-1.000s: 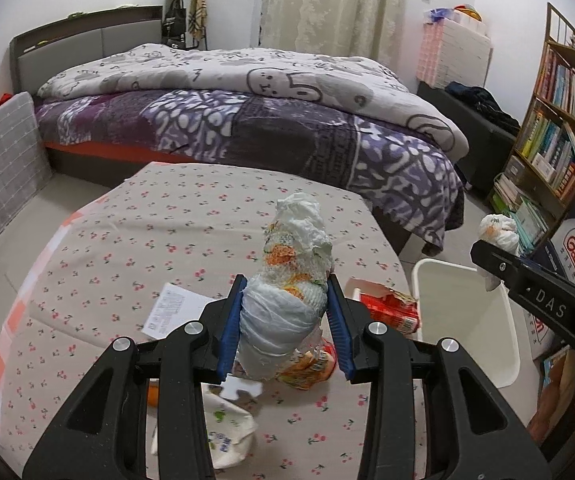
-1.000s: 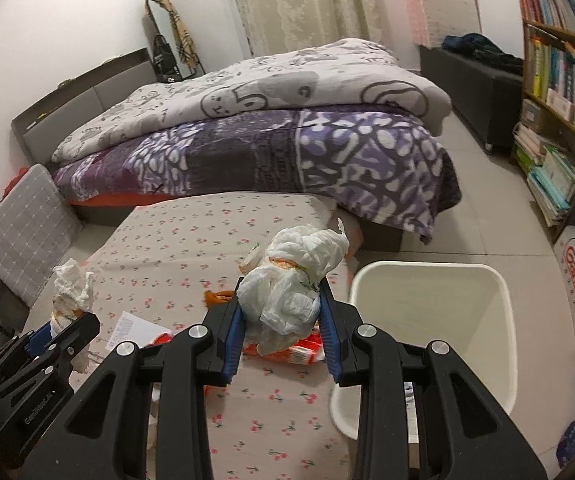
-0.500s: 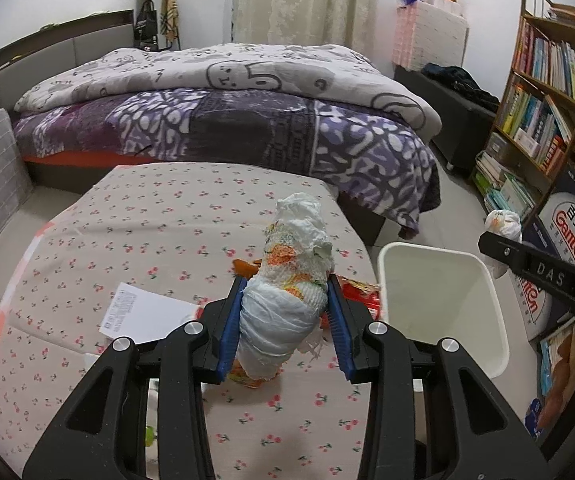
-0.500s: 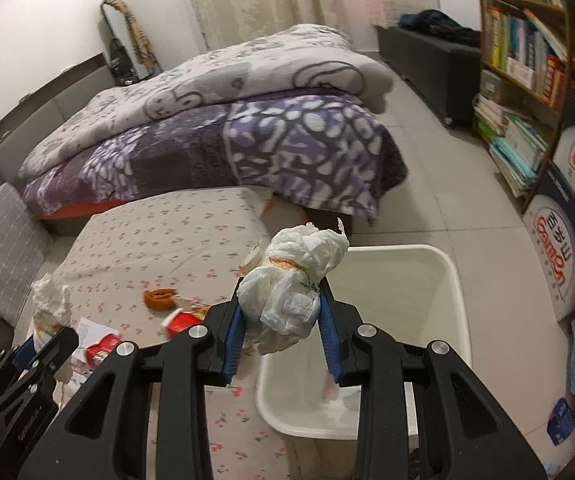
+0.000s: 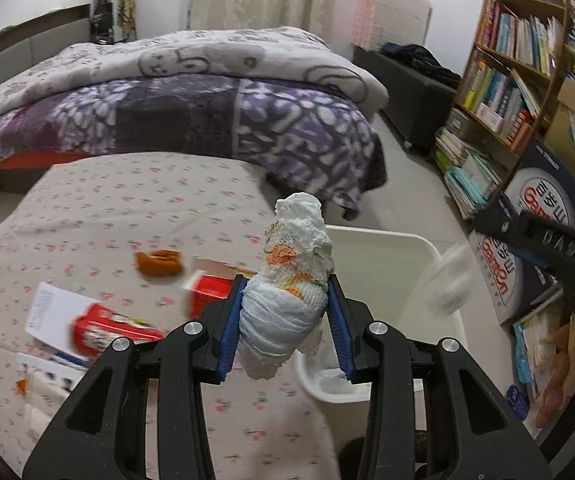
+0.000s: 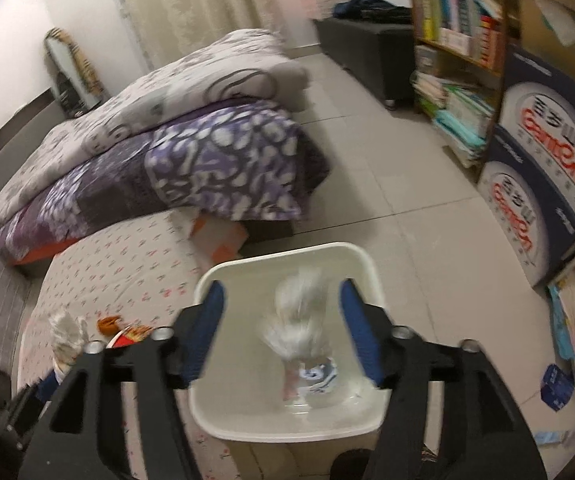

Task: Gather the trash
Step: 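Carry both tissue wads over the white bin and open both grippers, then move both grippers back over the table toward the paper bag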

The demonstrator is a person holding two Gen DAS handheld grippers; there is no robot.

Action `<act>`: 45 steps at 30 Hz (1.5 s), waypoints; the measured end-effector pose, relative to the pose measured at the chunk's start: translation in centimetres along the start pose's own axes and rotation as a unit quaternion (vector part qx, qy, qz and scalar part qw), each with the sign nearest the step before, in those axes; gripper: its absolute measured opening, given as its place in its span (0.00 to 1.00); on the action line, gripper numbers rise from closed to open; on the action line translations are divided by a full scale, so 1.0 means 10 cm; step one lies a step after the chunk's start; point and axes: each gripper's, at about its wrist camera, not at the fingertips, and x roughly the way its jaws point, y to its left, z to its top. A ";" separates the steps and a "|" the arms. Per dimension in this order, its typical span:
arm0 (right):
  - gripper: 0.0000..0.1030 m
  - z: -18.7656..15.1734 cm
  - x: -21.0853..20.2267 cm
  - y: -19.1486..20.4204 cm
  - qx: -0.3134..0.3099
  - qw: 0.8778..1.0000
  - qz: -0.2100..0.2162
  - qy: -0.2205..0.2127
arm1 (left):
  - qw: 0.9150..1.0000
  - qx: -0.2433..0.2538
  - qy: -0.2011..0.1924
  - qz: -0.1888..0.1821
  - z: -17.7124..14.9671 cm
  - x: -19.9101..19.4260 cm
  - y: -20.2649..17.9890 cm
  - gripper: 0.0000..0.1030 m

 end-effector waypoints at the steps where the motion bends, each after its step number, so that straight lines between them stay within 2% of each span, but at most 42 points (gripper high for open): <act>1: 0.64 0.02 -0.01 -0.07 0.009 1.000 -0.003 0.000 | 1.000 0.002 0.002 -0.002 -0.01 0.03 -0.04 0.37; 3: 0.73 0.06 -0.02 -0.19 0.024 1.000 -0.008 -0.001 | 1.000 0.002 0.007 -0.009 -0.01 0.11 -0.15 0.37; 4: 0.74 0.07 -0.04 -0.24 0.033 0.999 -0.011 -0.004 | 1.000 0.000 0.011 -0.016 -0.01 0.15 -0.20 0.37; 11: 0.74 0.15 -0.12 -0.54 0.085 0.996 -0.015 -0.017 | 0.999 0.015 0.023 -0.038 -0.01 0.28 -0.55 0.38; 15: 0.75 0.16 -0.19 -0.62 0.103 0.994 -0.017 -0.026 | 0.998 0.023 0.023 -0.045 0.00 0.29 -0.68 0.63; 20: 0.79 0.13 -0.25 -0.57 0.096 0.994 -0.021 -0.040 | 0.999 0.028 0.020 -0.038 -0.03 0.24 -0.67 0.72; 24: 0.81 0.06 -0.30 -0.39 0.073 0.996 -0.018 -0.049 | 0.999 0.028 0.021 -0.021 -0.10 0.17 -0.56 0.79; 28: 0.82 -0.04 -0.34 -0.13 0.040 0.998 -0.010 -0.054 | 0.999 0.039 0.015 0.012 -0.21 0.02 -0.38 0.80; 31: 0.85 -0.13 -0.33 0.08 0.017 0.999 -0.003 -0.049 | 0.999 0.035 0.016 0.029 -0.30 -0.08 -0.21 0.85; 37: 0.86 -0.32 -0.27 0.48 -0.026 0.999 0.019 -0.028 | 0.997 0.026 0.014 0.076 -0.48 -0.26 0.17 0.88; 45: 0.86 -0.54 -0.19 0.94 -0.064 0.997 0.044 -0.002 | 0.986 0.028 0.025 0.165 -0.71 -0.40 0.71 0.93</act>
